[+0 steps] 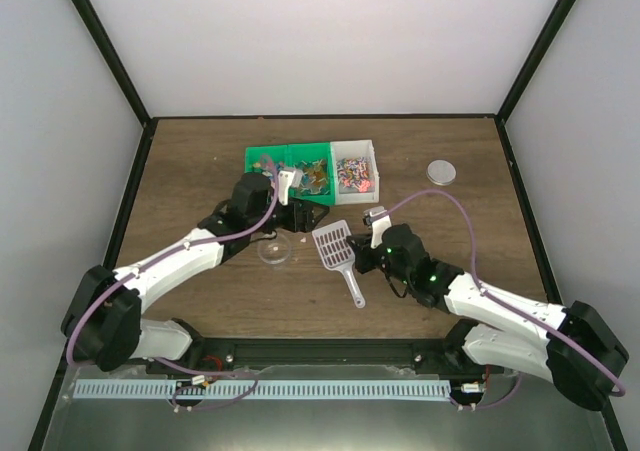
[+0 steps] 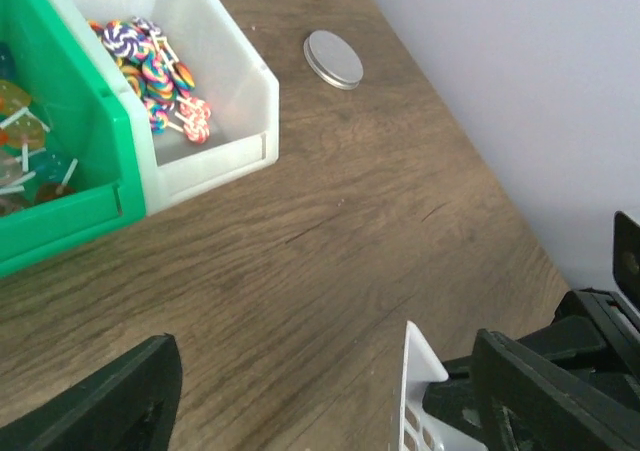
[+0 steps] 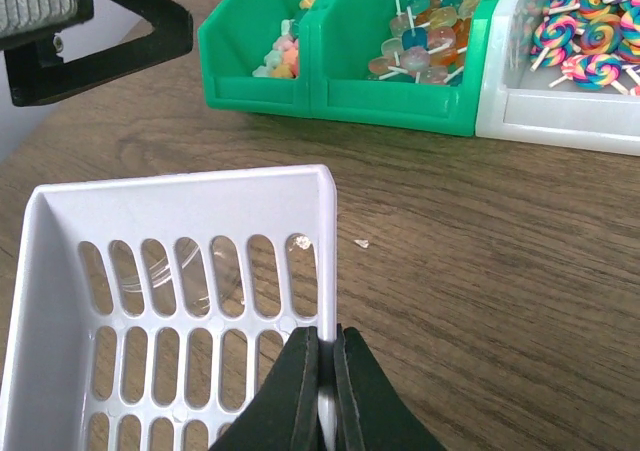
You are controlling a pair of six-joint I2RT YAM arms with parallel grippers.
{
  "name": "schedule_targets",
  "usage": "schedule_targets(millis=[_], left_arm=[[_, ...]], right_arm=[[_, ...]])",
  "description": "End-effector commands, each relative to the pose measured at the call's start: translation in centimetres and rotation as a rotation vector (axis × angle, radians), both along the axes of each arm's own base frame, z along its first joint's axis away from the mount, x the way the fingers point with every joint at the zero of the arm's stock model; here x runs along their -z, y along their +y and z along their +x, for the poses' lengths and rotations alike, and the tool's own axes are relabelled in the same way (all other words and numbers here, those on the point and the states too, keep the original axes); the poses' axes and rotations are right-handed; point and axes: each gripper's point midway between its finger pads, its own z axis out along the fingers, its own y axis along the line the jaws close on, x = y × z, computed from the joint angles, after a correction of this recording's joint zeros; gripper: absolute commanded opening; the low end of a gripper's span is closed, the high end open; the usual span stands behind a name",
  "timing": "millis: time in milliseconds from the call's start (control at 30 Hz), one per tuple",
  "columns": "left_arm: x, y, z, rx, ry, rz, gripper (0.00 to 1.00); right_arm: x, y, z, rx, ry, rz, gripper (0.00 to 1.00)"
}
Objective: Pack the candies
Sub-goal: Pick up the spatula from the center of the board.
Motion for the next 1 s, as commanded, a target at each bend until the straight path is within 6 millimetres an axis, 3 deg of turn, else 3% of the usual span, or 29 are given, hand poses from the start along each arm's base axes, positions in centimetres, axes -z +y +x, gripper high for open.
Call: schedule_targets(millis=[0,167,267,400,500,600,667,967], left_arm=[[0.2,-0.4,-0.6,0.053,0.016,0.039,0.79],[2.0,-1.3,-0.7,0.099,0.067,0.058,0.65],[3.0,-1.8,-0.6,0.118,0.089,0.07,0.49],[4.1,-2.3,-0.6,0.135,0.116,0.106,0.39],[4.4,-2.5,-0.7,0.145,0.12,0.117,0.4],[4.2,-2.6,-0.8,0.147,0.122,0.11,0.59],[4.0,-2.6,-0.9,0.146,0.123,0.108,0.64],[4.7,-3.1,-2.5,0.22,0.135,0.08,0.48]], right_arm=[[-0.5,0.0,0.3,0.01,-0.024,-0.013,0.01],[-0.5,-0.1,0.4,0.016,-0.022,-0.017,0.01],[-0.4,0.0,0.3,0.012,-0.021,-0.019,0.01],[-0.1,0.4,0.3,-0.001,-0.02,-0.037,0.01],[0.2,0.7,0.4,0.001,-0.018,-0.06,0.01],[0.5,0.8,0.5,0.003,-0.014,-0.073,0.01],[0.6,0.7,0.6,0.011,-0.014,-0.077,0.01],[-0.6,0.4,0.5,0.021,-0.037,-0.052,0.01]])
